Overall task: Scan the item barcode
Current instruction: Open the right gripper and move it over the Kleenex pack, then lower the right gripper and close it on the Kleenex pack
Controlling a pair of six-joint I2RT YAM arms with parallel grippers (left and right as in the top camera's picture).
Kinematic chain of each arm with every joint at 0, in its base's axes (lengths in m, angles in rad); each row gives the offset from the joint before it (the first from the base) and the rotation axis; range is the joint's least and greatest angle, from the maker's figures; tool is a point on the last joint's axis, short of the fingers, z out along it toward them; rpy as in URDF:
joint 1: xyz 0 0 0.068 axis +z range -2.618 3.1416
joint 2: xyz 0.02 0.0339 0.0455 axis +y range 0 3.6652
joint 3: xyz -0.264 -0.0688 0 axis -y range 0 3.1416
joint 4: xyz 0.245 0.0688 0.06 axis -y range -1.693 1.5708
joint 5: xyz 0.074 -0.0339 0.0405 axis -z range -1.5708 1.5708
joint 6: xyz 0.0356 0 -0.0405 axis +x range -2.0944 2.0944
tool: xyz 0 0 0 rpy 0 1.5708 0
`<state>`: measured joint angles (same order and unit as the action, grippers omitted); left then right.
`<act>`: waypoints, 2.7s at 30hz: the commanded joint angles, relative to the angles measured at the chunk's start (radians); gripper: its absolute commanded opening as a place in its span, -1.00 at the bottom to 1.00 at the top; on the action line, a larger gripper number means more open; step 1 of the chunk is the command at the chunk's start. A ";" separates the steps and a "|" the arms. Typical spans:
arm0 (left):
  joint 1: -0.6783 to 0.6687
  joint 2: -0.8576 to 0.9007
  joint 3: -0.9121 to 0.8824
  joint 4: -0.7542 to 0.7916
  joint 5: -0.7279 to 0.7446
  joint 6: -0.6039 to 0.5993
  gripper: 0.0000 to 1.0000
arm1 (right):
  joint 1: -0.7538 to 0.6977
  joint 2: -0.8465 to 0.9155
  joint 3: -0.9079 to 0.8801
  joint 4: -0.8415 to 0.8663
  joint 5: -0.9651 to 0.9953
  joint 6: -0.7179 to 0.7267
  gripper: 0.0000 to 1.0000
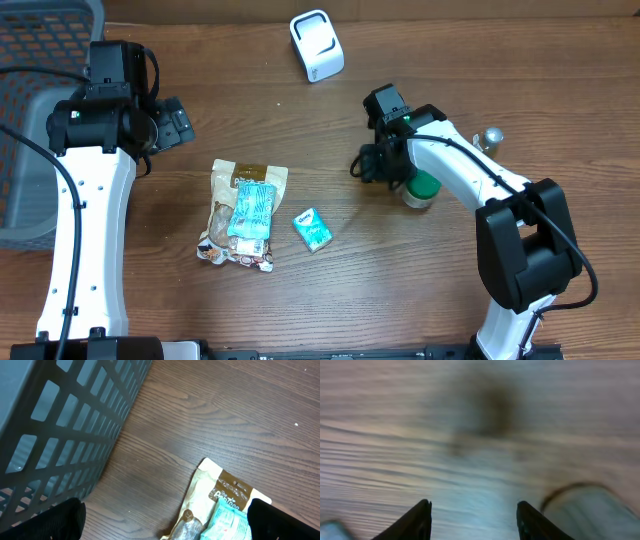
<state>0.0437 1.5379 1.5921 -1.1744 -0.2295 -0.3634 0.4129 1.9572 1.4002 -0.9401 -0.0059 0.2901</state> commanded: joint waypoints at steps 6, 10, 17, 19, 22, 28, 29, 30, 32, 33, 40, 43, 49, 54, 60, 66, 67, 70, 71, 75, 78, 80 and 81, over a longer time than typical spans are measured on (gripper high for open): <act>0.002 -0.005 0.009 0.003 -0.013 0.012 0.99 | -0.034 -0.010 0.000 -0.101 0.177 0.082 0.05; 0.002 -0.005 0.009 0.003 -0.013 0.012 0.99 | -0.019 -0.010 0.000 -0.082 -0.069 0.009 0.04; 0.002 -0.005 0.009 0.003 -0.013 0.012 0.99 | 0.080 -0.010 0.000 -0.021 -0.362 -0.079 -0.06; 0.002 -0.005 0.009 0.003 -0.013 0.012 0.99 | 0.125 -0.010 0.000 -0.005 -0.362 -0.079 -0.06; 0.002 -0.005 0.009 0.003 -0.013 0.012 0.99 | 0.193 -0.010 0.000 0.024 -0.345 -0.079 -0.06; 0.002 -0.005 0.009 0.003 -0.013 0.012 0.99 | 0.311 -0.010 0.000 0.047 -0.171 -0.079 -0.04; 0.002 -0.005 0.009 0.003 -0.013 0.012 0.99 | 0.325 -0.010 0.000 0.046 -0.131 -0.079 -0.04; 0.002 -0.005 0.009 0.004 -0.013 0.012 0.99 | 0.340 -0.010 0.000 0.045 -0.087 -0.079 -0.04; 0.002 -0.005 0.009 0.003 -0.013 0.012 0.99 | 0.361 -0.010 0.000 0.045 -0.027 -0.079 -0.04; 0.002 -0.005 0.009 0.003 -0.013 0.012 0.99 | 0.367 -0.010 0.000 0.045 -0.020 -0.079 -0.04; 0.002 -0.005 0.009 0.003 -0.013 0.012 0.99 | 0.364 -0.010 0.000 0.019 -0.022 -0.078 -0.07; 0.002 -0.005 0.009 0.003 -0.013 0.012 0.99 | 0.357 -0.009 0.000 0.002 -0.050 -0.079 -0.06; 0.002 -0.005 0.009 0.003 -0.013 0.012 0.99 | 0.359 -0.009 0.000 -0.002 -0.142 -0.079 0.99; 0.002 -0.005 0.009 0.003 -0.013 0.012 0.99 | 0.353 -0.009 -0.001 0.001 -0.122 -0.079 1.00; 0.002 -0.005 0.009 0.003 -0.013 0.012 0.99 | 0.332 -0.009 -0.001 -0.008 -0.122 -0.075 -0.17; 0.002 -0.005 0.009 0.003 -0.013 0.012 0.99 | 0.330 -0.009 -0.023 -0.003 -0.123 -0.074 -0.39; 0.002 -0.005 0.009 0.003 -0.013 0.012 0.99 | 0.330 -0.009 -0.032 0.001 -0.124 -0.074 -0.41; 0.002 -0.005 0.009 0.003 -0.013 0.012 0.99 | 0.332 -0.009 -0.062 0.030 -0.146 -0.075 -0.43; 0.002 -0.005 0.009 0.003 -0.013 0.012 0.99 | 0.332 -0.009 -0.072 0.042 -0.164 -0.074 -0.43; 0.002 -0.005 0.009 0.003 -0.013 0.012 0.99 | 0.332 -0.009 -0.099 0.076 -0.209 -0.074 -0.46; 0.002 -0.005 0.009 0.003 -0.013 0.012 0.99 | 0.332 -0.009 -0.105 0.080 -0.210 -0.074 -0.46; 0.002 -0.005 0.009 0.003 -0.013 0.012 0.99 | 0.332 -0.009 -0.105 0.082 -0.210 -0.074 -0.46; 0.002 -0.005 0.009 0.003 -0.013 0.012 0.99 | 0.332 -0.009 -0.105 0.083 -0.210 -0.074 -0.46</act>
<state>0.0437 1.5379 1.5921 -1.1744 -0.2295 -0.3634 0.7452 1.9572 1.3056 -0.8635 -0.1982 0.2131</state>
